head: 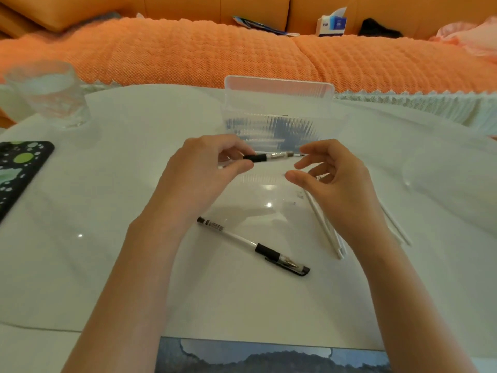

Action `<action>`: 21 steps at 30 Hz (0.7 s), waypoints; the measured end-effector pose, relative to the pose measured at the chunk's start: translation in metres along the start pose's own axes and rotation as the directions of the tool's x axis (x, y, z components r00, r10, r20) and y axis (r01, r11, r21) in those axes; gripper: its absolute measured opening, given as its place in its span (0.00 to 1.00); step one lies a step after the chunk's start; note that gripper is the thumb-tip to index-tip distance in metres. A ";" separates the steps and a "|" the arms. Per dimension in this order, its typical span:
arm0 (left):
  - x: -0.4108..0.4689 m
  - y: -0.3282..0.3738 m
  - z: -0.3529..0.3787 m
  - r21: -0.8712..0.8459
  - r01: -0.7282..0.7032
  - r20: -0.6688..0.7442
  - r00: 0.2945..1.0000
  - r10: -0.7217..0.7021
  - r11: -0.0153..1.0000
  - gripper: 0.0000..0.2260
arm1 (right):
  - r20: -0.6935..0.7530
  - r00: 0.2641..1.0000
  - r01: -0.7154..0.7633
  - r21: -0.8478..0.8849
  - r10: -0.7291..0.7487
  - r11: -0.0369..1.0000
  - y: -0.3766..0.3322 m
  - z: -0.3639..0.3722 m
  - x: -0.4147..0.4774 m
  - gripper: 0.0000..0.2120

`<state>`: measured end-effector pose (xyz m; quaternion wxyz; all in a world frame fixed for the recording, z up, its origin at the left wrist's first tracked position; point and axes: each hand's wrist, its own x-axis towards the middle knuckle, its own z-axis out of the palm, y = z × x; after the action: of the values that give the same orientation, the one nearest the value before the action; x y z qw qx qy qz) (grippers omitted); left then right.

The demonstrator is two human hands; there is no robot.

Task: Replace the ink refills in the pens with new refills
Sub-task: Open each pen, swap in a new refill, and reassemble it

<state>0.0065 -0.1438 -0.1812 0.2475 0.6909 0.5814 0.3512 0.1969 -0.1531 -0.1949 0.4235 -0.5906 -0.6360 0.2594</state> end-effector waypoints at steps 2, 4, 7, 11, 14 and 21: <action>0.007 0.004 -0.003 -0.004 -0.028 -0.061 0.998 0.027 1.000 0.05 | -0.001 1.000 0.000 0.005 0.000 1.000 -0.003 -0.002 -0.002 0.10; 0.017 0.011 -0.003 0.005 -0.069 -0.085 0.994 0.069 0.998 0.07 | 0.074 0.997 0.025 -0.024 -0.023 0.999 -0.007 0.000 -0.004 0.05; 0.041 0.026 0.000 0.044 -0.151 -0.086 0.984 0.154 0.988 0.08 | 0.245 0.968 0.091 -0.118 -0.060 0.989 -0.015 0.007 -0.011 0.07; 0.087 0.042 0.006 0.136 -0.193 -0.031 0.979 0.199 0.972 0.10 | 0.387 0.919 0.174 -0.218 -0.078 0.960 -0.019 0.016 -0.016 0.10; 0.119 0.043 0.014 0.223 -0.160 0.098 0.985 0.141 0.962 0.10 | 0.417 0.905 0.191 -0.235 -0.078 0.953 -0.019 0.017 -0.016 0.08; 0.137 0.030 0.027 0.278 -0.069 0.224 0.975 0.005 0.958 0.09 | 0.422 0.904 0.181 -0.230 -0.070 0.956 -0.015 0.012 -0.016 0.09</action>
<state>0.0574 -0.0141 -0.1487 0.2023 0.7649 0.5815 0.1896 0.1777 -0.1688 -0.1920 0.2145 -0.5317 -0.7761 0.2625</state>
